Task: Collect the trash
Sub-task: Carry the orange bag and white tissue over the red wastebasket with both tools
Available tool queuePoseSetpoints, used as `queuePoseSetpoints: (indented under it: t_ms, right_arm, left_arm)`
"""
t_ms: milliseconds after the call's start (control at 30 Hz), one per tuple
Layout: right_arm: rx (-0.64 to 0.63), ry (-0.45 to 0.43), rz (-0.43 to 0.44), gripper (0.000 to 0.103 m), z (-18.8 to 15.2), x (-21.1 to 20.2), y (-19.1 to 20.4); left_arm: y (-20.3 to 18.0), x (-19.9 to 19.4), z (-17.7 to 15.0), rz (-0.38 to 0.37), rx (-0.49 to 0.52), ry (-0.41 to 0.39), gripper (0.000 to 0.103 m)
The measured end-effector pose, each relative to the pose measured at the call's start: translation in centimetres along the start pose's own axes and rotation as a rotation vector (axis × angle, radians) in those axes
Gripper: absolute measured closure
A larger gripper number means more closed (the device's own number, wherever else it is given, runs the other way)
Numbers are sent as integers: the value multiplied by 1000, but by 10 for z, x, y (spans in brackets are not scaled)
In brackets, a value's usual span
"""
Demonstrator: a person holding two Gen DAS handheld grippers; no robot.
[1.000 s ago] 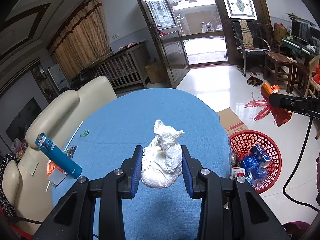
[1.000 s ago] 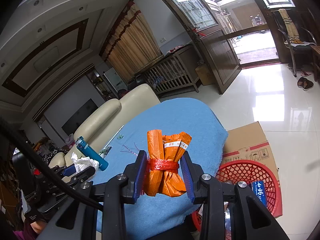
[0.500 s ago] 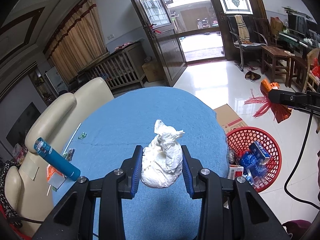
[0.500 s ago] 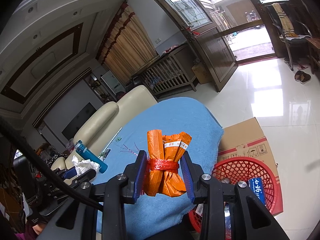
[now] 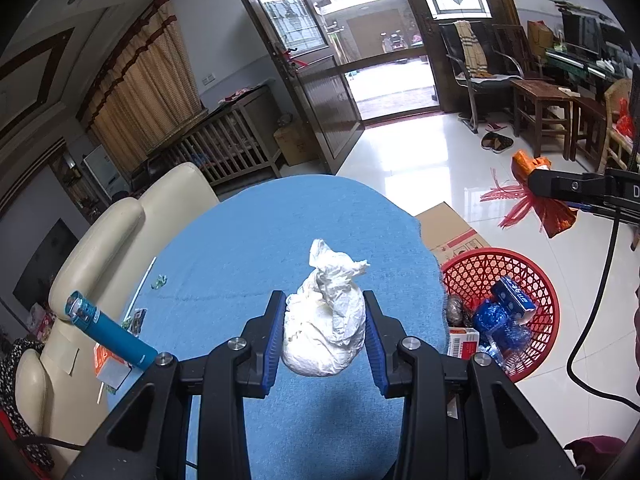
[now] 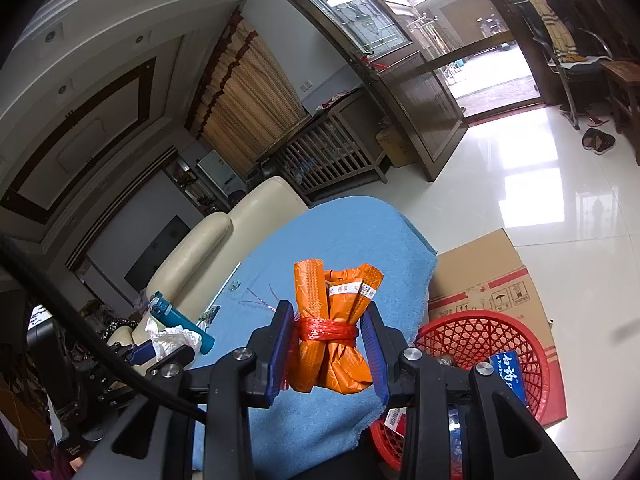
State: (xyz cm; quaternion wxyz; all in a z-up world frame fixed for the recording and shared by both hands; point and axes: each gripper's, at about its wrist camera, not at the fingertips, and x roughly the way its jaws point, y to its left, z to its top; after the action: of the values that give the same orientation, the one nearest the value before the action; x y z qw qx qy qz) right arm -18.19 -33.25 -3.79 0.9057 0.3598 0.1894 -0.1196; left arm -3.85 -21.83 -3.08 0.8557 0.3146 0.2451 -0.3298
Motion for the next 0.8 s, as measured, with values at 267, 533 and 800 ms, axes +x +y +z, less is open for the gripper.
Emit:
queuePoseSetpoints:
  t_ms: [267,533,800]
  right_arm:
    - [22,-2,-1,66,1,-2,-11]
    - [51,-5,-7,66,1,-5,-20]
    - [76,-8,-5,66,2,-6,-31]
  left_arm:
    - [-10,1,6,-11,23,5,64]
    - [-21,3,7,-20,48,12,64]
    - [-31,3,10,-23,67,17,64]
